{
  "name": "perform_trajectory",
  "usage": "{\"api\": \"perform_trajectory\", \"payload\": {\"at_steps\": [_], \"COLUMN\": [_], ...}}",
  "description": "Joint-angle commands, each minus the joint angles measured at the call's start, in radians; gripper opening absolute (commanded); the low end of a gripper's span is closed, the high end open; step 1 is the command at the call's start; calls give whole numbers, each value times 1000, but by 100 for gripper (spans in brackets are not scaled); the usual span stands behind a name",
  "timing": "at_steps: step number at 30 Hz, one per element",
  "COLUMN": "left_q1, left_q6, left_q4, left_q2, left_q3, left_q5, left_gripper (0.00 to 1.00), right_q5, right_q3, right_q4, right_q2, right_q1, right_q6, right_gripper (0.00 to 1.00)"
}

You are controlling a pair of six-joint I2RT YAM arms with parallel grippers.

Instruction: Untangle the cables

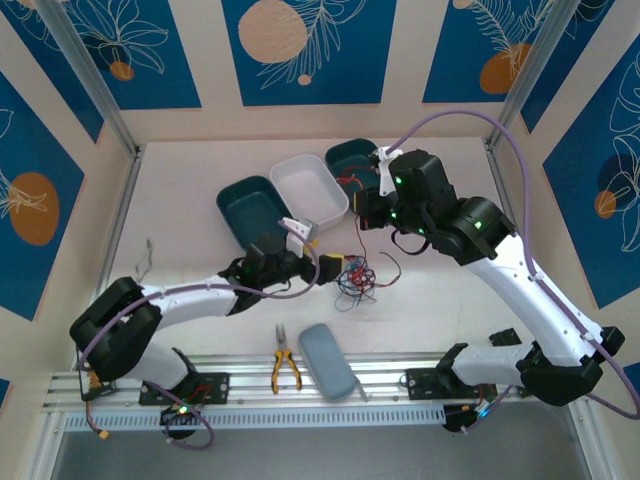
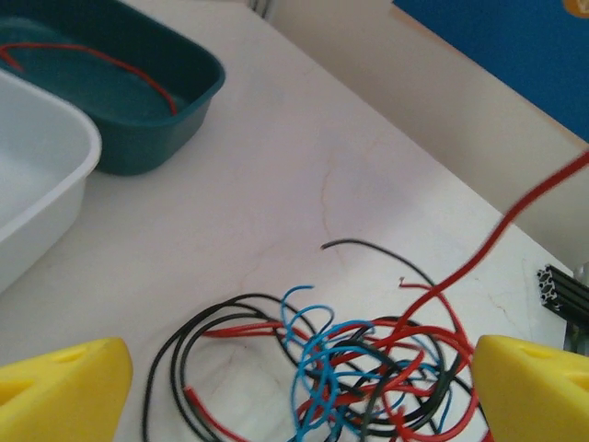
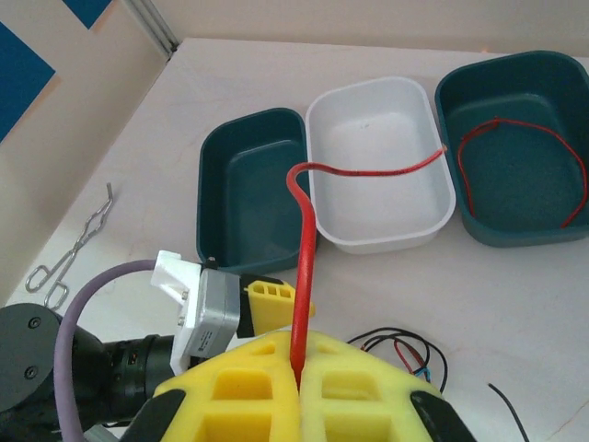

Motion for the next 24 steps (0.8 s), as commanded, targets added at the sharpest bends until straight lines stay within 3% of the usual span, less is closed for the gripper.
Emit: {"api": "perform_trajectory", "payload": {"at_steps": [1, 8, 17, 24], "left_q1": [-28, -74, -76, -75], "left_q6": [48, 83, 14, -9], "left_q4": [30, -38, -61, -63], "left_q2": [46, 170, 237, 239], "left_q3": [37, 119, 99, 56], "left_q5": [-4, 21, -44, -45], "left_gripper": [90, 73, 38, 38], "right_q5": [-11, -44, -15, 41], "right_q3": [28, 65, 145, 232], "right_q4": [24, 25, -19, -70], "right_q2": [-6, -5, 3, 12], "right_q1": [-5, -6, -12, -28], "right_q6": [-9, -16, -39, -64], "right_gripper": [0, 0, 0, 0]}}
